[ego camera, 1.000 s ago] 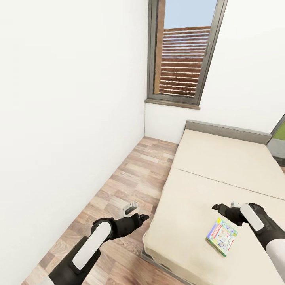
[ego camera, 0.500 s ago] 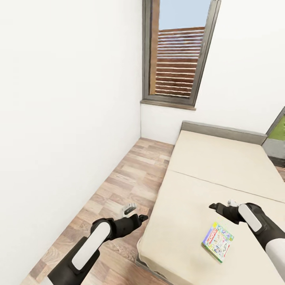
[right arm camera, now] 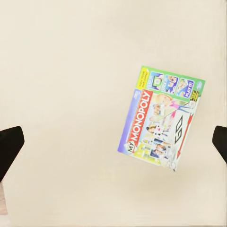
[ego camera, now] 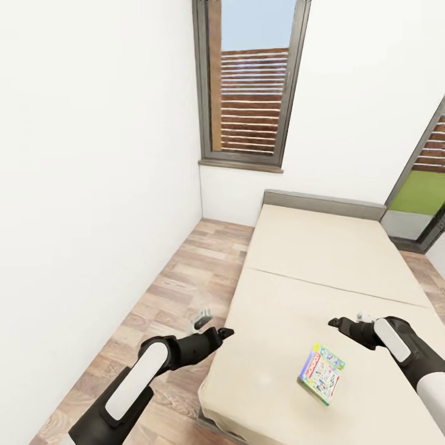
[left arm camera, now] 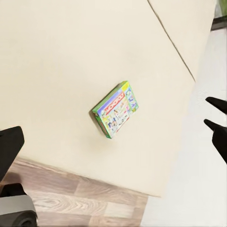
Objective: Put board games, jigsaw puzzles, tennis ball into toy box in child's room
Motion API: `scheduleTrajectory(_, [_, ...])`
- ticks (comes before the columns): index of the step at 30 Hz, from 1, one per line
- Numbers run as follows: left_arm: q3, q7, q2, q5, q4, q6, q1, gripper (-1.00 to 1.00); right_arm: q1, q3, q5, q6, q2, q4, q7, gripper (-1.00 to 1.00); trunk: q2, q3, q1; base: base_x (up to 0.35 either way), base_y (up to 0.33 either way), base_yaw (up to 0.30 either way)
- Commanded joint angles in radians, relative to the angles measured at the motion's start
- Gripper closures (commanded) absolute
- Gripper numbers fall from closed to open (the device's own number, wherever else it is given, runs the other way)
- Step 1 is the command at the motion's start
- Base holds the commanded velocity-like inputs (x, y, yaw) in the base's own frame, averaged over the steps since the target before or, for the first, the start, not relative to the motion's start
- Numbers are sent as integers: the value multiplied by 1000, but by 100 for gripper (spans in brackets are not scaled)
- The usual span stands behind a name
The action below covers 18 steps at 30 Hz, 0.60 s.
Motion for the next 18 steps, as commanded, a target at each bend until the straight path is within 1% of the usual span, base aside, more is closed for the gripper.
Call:
scheduleTrajectory(1, [-1, 10, 1, 11, -2, -1, -1, -100, -1, 6, -10, 1, -1, -1, -9, -100, -2, -1, 1, 13, -10, -228])
scheduleTrajectory(3, [1, 13, 6, 25, -21, 1, 2, -100, -1, 6, -10, 4, 1, 0, -9, -100, -2, 1, 1, 9, -7, -231])
scheduleTrajectory(4, [1, 13, 6, 25, -21, 1, 2, -100, -1, 6, -10, 4, 1, 0, -9, -100, -2, 2, 1, 8, -7, -231])
scheduleTrajectory(7, [-3, 14, 26, 36, -52, 4, 5, -100, -1, 7, -10, 15, 4, 0, -9, -100, -2, 4, 1, 5, -4, -205])
scheduleTrajectory(8, [-3, 14, 26, 36, -52, 4, 5, -100, -1, 7, -10, 15, 4, 0, -9, -100, -2, 5, 1, 4, -3, -178])
scheduleTrajectory(10, [-6, 14, 38, 40, -68, 6, 6, -100, 0, 8, -9, 19, 5, 0, -9, -100, -2, 6, 1, 3, -2, -129])
scheduleTrajectory(11, [-10, 15, 49, 42, -94, 27, 9, -100, 0, 8, -9, 27, 5, -1, -8, -100, -2, 6, 1, 1, -1, -30])
scheduleTrajectory(18, [-10, 14, 47, 29, -104, 29, 16, -100, 0, 7, -10, 30, 5, -1, -7, -100, -2, 7, 1, 0, 0, -18])
